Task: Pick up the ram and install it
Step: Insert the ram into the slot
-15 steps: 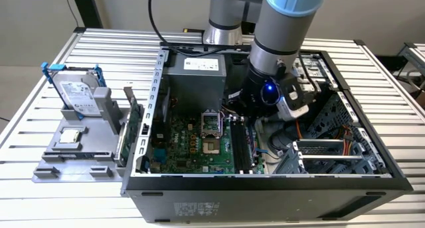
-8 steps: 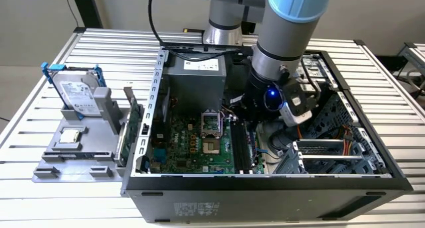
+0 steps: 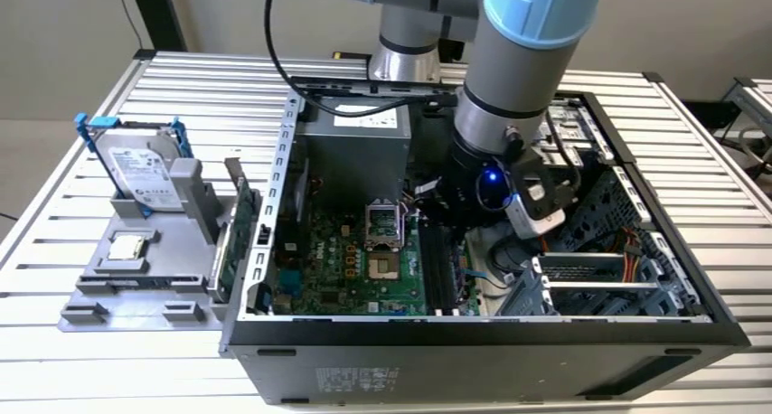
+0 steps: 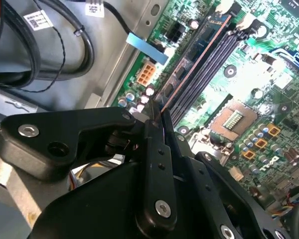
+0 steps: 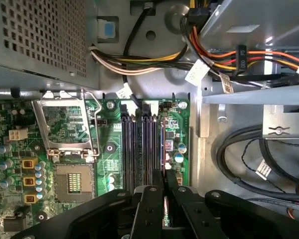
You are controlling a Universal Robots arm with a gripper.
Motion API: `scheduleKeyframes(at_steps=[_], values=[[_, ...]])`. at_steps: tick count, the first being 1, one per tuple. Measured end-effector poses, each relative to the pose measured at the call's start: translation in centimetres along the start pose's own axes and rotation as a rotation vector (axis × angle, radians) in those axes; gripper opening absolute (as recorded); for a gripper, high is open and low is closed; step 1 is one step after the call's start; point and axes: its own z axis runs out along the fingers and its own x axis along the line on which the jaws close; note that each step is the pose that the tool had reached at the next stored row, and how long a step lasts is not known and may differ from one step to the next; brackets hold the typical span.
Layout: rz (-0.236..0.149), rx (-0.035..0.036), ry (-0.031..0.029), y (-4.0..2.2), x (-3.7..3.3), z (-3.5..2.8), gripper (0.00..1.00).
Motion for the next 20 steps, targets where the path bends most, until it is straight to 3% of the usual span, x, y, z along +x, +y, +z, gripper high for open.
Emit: scheduleKeyframes(at_steps=[9, 20], values=[[0.000, 0.0002, 0.0000, -0.31, 0.23, 0.14, 0.00], [0.000, 0.0008, 0.0001, -0.24, 0.40, 0.56, 0.00]])
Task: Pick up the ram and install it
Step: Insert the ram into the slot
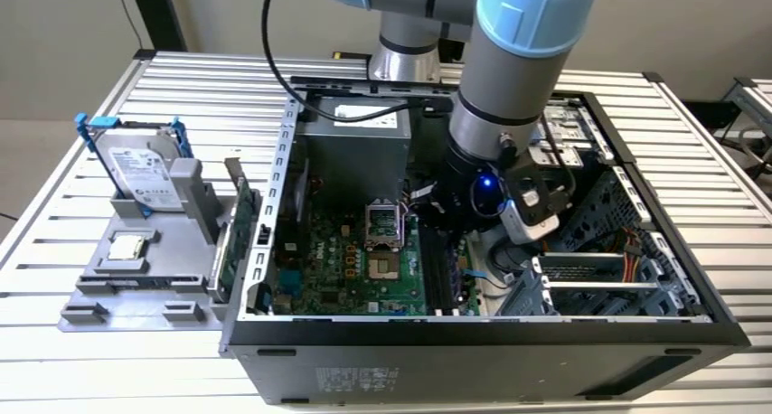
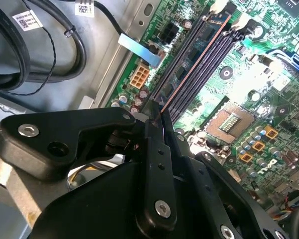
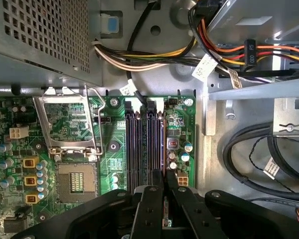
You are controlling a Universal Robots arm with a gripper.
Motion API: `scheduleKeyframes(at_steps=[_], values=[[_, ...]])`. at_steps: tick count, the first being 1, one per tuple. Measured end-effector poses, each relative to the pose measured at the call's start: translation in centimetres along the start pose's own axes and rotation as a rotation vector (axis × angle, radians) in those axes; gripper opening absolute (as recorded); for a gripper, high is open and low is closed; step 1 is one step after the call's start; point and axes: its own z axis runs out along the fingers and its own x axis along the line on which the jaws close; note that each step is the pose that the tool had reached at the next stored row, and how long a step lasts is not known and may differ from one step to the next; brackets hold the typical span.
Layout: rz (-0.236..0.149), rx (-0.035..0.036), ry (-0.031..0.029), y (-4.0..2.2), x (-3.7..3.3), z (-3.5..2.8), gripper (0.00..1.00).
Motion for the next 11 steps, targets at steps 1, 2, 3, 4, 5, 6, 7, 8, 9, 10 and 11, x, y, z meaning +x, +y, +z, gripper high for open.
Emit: scheduleKeyframes(at_steps=[1, 2, 3, 4, 5, 6, 7, 8, 9, 10, 11], values=[[0.000, 0.0001, 0.0000, 0.00, 0.04, 0.03, 0.00], [0.000, 0.0000, 0.0000, 0.00, 0.05, 0.07, 0.00], [0.000, 0.0000, -0.0001, 0.01, 0.05, 0.14, 0.00], [0.000, 0.0003, -0.0001, 0.07, 0.05, 0.26, 0.00], [0.000, 0.0011, 0.0001, 0.16, 0.07, 0.39, 0.00], [0.000, 0.0014, 0.0001, 0.23, 0.07, 0.50, 0.00], [0.000, 0.0017, 0.0002, 0.28, 0.07, 0.54, 0.00], [0.000, 0.0002, 0.0000, 0.37, 0.07, 0.62, 0.00], [0.000, 0.0004, 0.0000, 0.40, 0.07, 0.65, 0.00], [0.000, 0.0005, 0.0000, 0.41, 0.07, 0.68, 0.00], [0.000, 0.0004, 0.0001, 0.41, 0.07, 0.69, 0.00]])
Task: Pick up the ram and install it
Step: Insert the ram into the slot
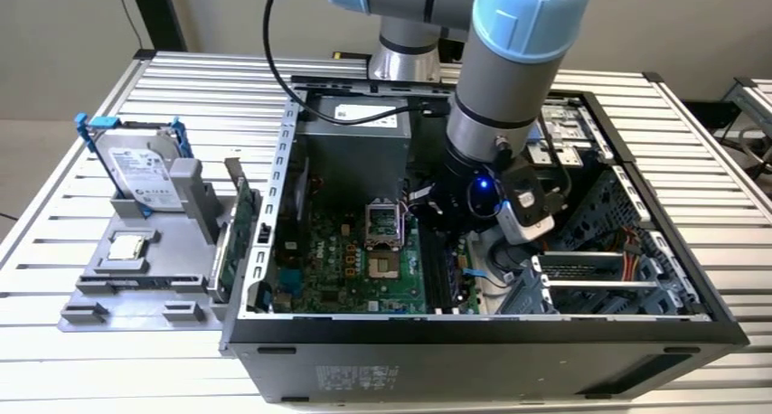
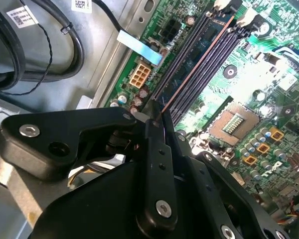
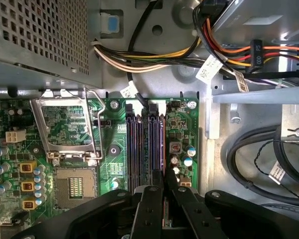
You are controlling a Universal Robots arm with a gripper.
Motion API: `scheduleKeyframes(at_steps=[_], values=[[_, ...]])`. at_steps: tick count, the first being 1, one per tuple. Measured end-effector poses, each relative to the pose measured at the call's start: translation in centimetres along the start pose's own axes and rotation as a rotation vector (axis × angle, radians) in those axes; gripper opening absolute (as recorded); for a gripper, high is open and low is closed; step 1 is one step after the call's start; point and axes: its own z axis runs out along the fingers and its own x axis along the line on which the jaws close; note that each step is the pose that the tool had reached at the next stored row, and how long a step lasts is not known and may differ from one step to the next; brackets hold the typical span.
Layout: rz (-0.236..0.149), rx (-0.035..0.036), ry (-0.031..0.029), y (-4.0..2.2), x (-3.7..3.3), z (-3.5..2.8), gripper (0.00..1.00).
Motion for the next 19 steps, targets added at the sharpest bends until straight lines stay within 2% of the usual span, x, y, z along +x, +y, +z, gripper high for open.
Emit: scheduleKeyframes(at_steps=[9, 13, 16, 19], values=[[0.000, -0.0002, 0.0000, 0.01, 0.00, 0.04, 0.00], [-0.022, -0.0003, -0.0002, 0.02, 0.00, 0.05, 0.00], [-0.022, -0.0002, -0.0001, 0.02, 0.01, 0.07, 0.00], [-0.021, -0.0006, -0.0002, 0.03, 0.01, 0.40, 0.00]])
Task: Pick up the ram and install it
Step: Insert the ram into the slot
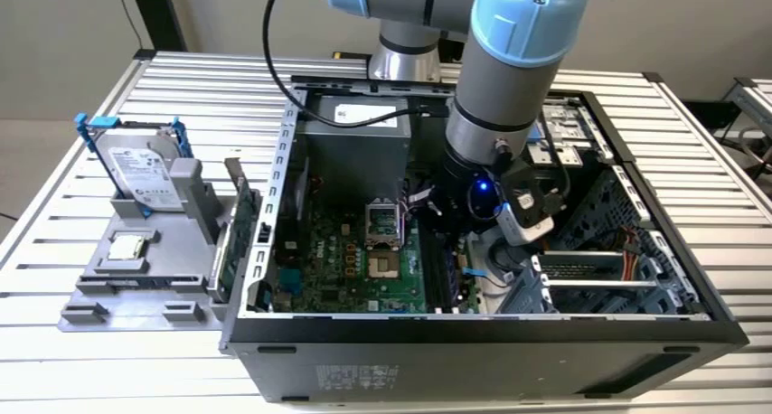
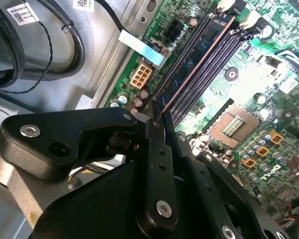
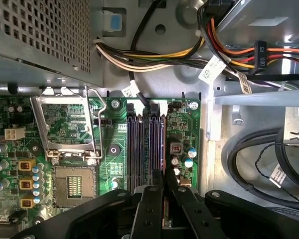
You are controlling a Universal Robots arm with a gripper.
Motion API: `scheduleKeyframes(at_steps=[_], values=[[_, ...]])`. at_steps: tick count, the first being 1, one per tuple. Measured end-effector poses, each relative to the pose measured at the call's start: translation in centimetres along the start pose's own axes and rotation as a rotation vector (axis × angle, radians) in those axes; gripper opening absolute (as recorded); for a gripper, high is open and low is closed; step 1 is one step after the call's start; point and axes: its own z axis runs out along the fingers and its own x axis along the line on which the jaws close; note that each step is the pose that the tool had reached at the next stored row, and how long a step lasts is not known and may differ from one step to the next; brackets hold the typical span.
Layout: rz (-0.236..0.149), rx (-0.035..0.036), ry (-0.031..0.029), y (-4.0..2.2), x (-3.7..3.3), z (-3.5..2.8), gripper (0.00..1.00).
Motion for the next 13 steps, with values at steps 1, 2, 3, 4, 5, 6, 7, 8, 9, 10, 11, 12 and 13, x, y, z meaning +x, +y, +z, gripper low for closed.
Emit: scheduleKeyframes(at_steps=[1, 2, 3, 4, 5, 6, 7, 8, 9, 10, 11, 12, 13], values=[[0.000, 0.0007, 0.0002, -0.01, 0.00, 0.16, 0.00], [0.000, 0.0013, 0.0003, -0.02, 0.00, 0.31, 0.00], [0.000, 0.0013, 0.0003, -0.02, 0.01, 0.42, 0.00], [0.000, 0.0012, 0.0003, -0.02, 0.01, 0.43, 0.00], [0.000, 0.0010, 0.0002, -0.02, 0.01, 0.44, 0.00], [0.000, 0.0006, 0.0001, -0.01, 0.01, 0.46, 0.00], [0.000, 0.0004, 0.0001, 0.00, 0.00, 0.46, 0.00], [0.000, 0.0004, 0.0001, 0.00, 0.00, 0.46, 0.00], [0.000, 0.0003, 0.0001, 0.00, 0.00, 0.47, 0.00], [0.000, 0.0003, 0.0001, 0.00, 0.00, 0.47, 0.00], [0.000, -0.0040, -0.0005, 0.07, -0.01, 0.58, 1.00], [0.000, -0.0023, -0.0005, 0.05, -0.01, 0.57, 1.00], [0.000, -0.0009, -0.0003, 0.03, 0.00, 0.53, 1.00]])
